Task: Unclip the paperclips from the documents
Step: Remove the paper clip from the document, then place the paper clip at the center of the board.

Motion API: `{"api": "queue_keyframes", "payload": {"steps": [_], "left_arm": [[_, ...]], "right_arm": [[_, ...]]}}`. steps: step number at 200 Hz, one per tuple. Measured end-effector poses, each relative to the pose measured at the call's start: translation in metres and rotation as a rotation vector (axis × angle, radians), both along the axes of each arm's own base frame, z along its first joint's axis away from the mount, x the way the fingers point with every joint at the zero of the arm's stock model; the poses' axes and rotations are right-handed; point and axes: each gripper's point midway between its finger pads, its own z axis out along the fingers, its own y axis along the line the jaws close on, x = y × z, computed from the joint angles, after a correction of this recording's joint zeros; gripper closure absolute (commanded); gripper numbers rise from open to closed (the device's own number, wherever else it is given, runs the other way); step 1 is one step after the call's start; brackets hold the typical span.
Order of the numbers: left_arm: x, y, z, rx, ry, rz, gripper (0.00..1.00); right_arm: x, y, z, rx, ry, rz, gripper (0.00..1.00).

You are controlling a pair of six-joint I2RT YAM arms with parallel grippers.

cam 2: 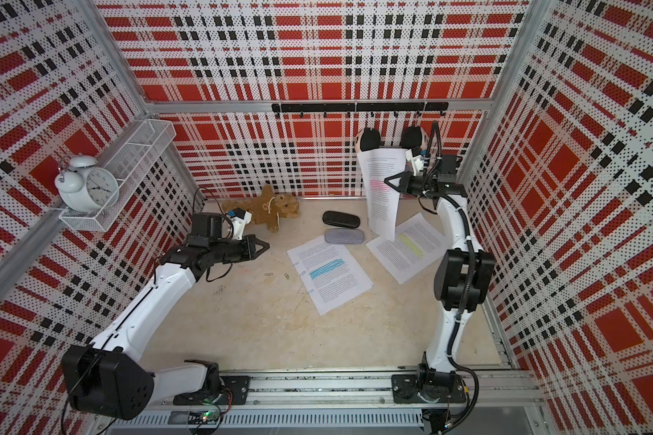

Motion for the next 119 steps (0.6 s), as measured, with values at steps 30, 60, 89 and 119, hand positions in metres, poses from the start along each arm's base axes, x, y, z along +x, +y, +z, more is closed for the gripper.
{"api": "queue_keyframes", "payload": {"steps": [30, 60, 89, 119], "left_arm": [[-0.003, 0.006, -0.02, 0.011, 0.058, 0.041, 0.99], [-0.003, 0.026, -0.077, 0.012, 0.202, 0.167, 0.98], [-0.001, 0.055, -0.13, 0.01, 0.314, 0.335, 0.97], [0.006, 0.086, -0.161, 0.025, 0.355, 0.475, 0.9]], "right_arm": [[-0.004, 0.021, -0.014, -0.01, 0.024, 0.024, 1.0], [-0.022, 0.047, -0.032, -0.025, 0.073, 0.064, 1.0], [-0.05, 0.076, -0.034, -0.046, 0.095, 0.107, 1.0], [-0.081, 0.104, -0.02, -0.06, 0.081, 0.156, 1.0]]}}
